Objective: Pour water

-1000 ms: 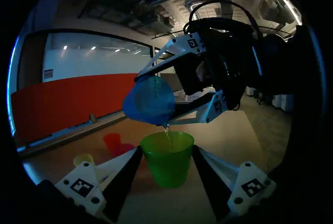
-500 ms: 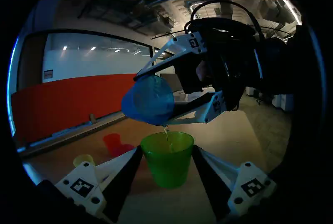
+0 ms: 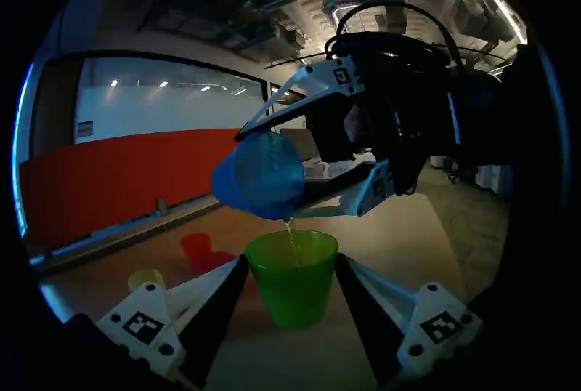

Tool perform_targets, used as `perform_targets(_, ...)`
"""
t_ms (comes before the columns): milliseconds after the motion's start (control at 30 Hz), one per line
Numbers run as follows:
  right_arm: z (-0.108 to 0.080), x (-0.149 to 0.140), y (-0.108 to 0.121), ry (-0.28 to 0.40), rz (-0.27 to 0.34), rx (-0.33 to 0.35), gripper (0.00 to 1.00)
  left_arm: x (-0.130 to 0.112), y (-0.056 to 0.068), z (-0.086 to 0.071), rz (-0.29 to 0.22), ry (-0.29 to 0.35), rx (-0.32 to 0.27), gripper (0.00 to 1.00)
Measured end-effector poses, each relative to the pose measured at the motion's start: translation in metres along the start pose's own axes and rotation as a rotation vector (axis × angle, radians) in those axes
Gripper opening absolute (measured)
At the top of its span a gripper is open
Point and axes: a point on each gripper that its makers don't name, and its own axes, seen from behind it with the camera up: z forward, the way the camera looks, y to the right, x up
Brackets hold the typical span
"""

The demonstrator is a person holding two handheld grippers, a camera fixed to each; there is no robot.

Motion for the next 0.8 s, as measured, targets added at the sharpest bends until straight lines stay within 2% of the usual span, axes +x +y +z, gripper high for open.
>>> perform_targets(800, 0.0027, 0.0009, -0.0024, -0.013, -0.083, -0.022, 0.92, 0.0006, -0.0004, -0.0004, 0.0, 0.002, 0.002, 0.87)
